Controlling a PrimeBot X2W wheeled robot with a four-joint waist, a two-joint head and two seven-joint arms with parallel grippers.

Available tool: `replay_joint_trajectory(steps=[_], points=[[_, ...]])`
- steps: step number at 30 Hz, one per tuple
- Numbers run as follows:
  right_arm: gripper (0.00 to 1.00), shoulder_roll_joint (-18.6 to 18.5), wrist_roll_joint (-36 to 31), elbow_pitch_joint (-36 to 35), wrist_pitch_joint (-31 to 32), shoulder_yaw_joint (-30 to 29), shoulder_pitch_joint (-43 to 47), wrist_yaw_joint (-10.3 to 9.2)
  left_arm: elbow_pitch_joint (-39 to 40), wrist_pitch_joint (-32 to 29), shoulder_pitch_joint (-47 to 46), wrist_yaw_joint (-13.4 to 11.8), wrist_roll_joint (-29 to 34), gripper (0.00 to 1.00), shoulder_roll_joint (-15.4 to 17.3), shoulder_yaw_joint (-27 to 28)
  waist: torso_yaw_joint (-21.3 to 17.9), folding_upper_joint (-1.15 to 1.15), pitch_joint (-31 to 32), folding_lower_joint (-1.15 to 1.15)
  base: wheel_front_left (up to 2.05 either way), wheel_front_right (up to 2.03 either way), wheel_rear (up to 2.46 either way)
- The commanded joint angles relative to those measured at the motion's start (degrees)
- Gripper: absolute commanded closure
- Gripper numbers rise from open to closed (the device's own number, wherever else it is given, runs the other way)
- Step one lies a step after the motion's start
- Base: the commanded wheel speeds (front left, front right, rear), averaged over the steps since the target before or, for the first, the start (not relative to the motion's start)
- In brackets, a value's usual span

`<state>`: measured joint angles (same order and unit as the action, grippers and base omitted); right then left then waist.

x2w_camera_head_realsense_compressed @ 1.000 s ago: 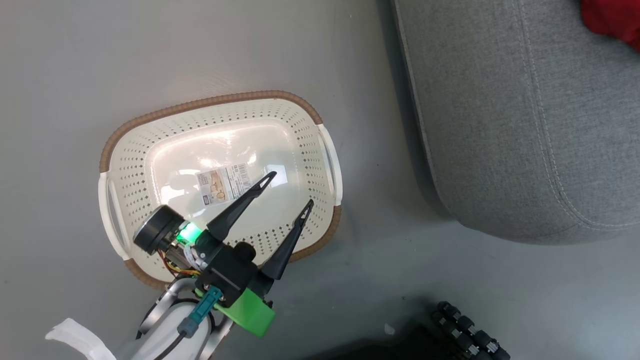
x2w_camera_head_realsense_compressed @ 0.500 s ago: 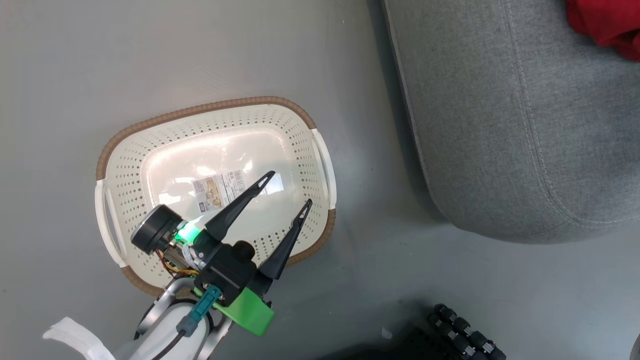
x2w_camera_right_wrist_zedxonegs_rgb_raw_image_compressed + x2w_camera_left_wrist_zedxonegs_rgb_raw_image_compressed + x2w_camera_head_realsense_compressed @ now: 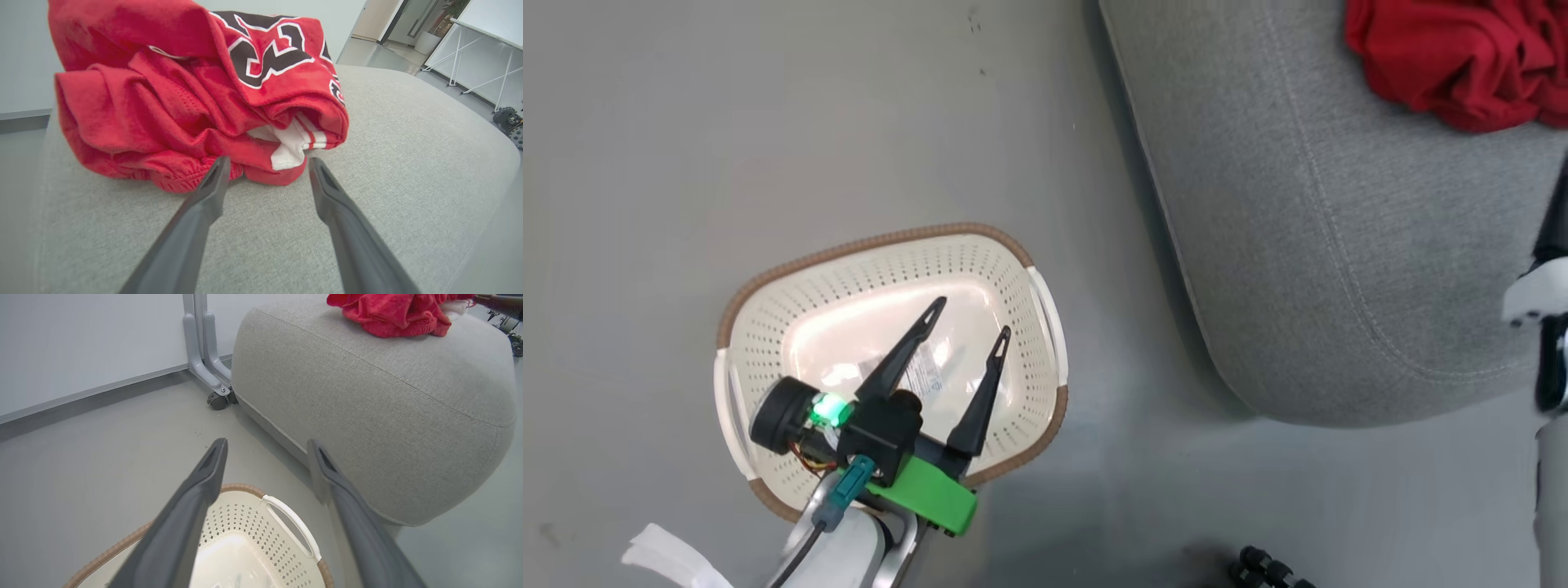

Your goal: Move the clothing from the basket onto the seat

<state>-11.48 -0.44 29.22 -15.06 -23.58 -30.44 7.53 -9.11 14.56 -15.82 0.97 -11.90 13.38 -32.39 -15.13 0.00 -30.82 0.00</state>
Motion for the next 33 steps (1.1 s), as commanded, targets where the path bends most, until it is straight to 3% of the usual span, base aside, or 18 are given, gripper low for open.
replay_joint_trajectory(steps=[1,7,10,14,21,33], points=[[0.0,0.24,1.72,-1.33,-0.17,1.89,2.33,-0.08,-0.91,0.32,1.05,-0.28,-0.92,0.0,-0.83,0.42,1.07,0.0,5.57,0.0,0.0,0.0,0.0],[0.0,-1.6,7.33,-7.62,-0.17,9.01,10.85,-0.08,-3.78,0.65,3.64,-0.83,-6.26,0.0,-6.02,5.72,4.62,0.0,11.71,0.0,0.0,0.0,0.0],[0.0,-1.09,9.39,-10.28,-0.17,12.54,14.96,-0.08,-4.42,0.62,5.78,-0.2,-9.08,0.0,-7.95,10.92,6.73,0.0,14.97,0.0,0.0,0.0,0.0],[0.0,0.42,12.59,-12.92,-0.17,15.32,19.17,-0.08,-4.01,0.63,8.64,-0.22,-8.33,0.0,-9.63,16.23,8.88,0.0,18.85,0.0,0.0,0.0,0.0],[0.0,2.19,10.76,-15.52,-0.17,22.41,24.44,-0.08,-1.07,0.64,13.8,-0.28,-9.98,0.0,-10.39,25.22,11.28,0.0,24.56,0.0,0.0,0.0,0.0],[0.0,4.46,9.49,-20.05,-0.17,30.34,28.91,-0.08,6.79,0.56,19.87,-5.33,-7.36,0.0,-10.4,27.73,12.68,0.0,29.51,0.0,0.0,0.0,0.0]])
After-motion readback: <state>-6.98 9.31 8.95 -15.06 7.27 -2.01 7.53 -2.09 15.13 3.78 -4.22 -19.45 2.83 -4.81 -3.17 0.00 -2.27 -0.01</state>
